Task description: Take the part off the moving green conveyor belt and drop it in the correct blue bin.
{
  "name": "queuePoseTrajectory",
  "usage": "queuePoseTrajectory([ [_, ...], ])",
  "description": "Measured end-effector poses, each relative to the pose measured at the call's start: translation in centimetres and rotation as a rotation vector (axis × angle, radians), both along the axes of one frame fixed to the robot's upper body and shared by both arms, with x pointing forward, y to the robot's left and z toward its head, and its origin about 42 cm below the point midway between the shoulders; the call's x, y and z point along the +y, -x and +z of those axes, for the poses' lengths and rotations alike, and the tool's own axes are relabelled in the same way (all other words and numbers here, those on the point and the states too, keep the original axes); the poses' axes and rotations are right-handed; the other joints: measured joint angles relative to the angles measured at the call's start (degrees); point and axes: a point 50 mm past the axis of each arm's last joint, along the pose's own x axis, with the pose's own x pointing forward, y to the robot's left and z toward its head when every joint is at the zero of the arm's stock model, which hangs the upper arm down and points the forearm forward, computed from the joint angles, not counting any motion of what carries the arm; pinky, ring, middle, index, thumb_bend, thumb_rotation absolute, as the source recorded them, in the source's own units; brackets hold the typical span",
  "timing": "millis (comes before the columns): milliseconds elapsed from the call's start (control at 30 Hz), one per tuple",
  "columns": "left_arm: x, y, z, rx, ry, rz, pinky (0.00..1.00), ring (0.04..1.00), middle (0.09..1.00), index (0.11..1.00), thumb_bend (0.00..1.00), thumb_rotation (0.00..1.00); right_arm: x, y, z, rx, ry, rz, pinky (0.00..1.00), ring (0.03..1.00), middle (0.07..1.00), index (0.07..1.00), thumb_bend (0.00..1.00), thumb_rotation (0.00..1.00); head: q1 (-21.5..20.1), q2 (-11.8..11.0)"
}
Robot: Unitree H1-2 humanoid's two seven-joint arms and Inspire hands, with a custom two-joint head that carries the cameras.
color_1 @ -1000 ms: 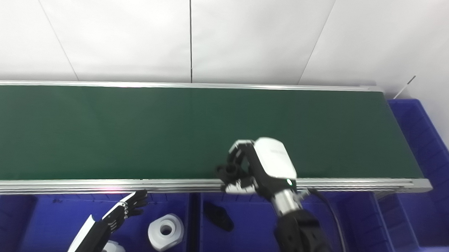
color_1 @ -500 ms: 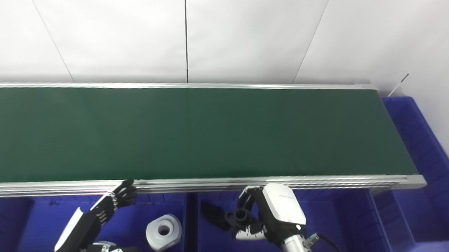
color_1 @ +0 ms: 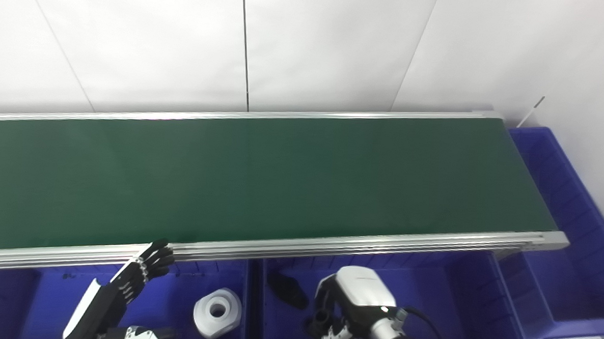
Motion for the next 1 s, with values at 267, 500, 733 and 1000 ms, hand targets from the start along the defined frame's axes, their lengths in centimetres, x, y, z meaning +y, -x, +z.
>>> queuePoseTrajectory([
  [267, 0.0, 0.2, 0.0, 0.002, -0.002, 0.007, 0.83, 0.856, 0.881, 0.896, 0.81, 0.34, -0.6, 0.0, 0.1, 0.039, 0.047, 0.013, 0.81, 0.880, 0.889, 0.817, 0.59, 0.18, 0.88, 0.36],
  [500, -0.3, 0.4, 0.3, -0.008, -0.002, -0.003, 0.82, 0.850, 0.875, 0.892, 0.81, 0.33, -1.0, 0.9, 2.2, 0.031, -0.068, -0.006, 0.85, 0.923, 0.936, 0.907, 0.67, 0.25, 4.92, 1.59],
  [733, -1.5, 0.5, 0.8, -0.028, 0.005, -0.010, 0.82, 0.860, 0.884, 0.892, 0.82, 0.35, -2.4, 2.6, 5.1, 0.024, -0.301, -0.072, 0.77, 0.887, 0.918, 0.965, 0.79, 0.33, 10.72, 3.26],
  [1000, -2.8, 0.2, 1.8, -0.069, 0.026, -0.022, 0.83, 0.873, 0.902, 0.899, 0.79, 0.30, -3.5, 5.9, 6.5, -0.009, -0.567, -0.141, 0.76, 0.879, 0.932, 0.989, 0.84, 0.49, 13.80, 5.45],
])
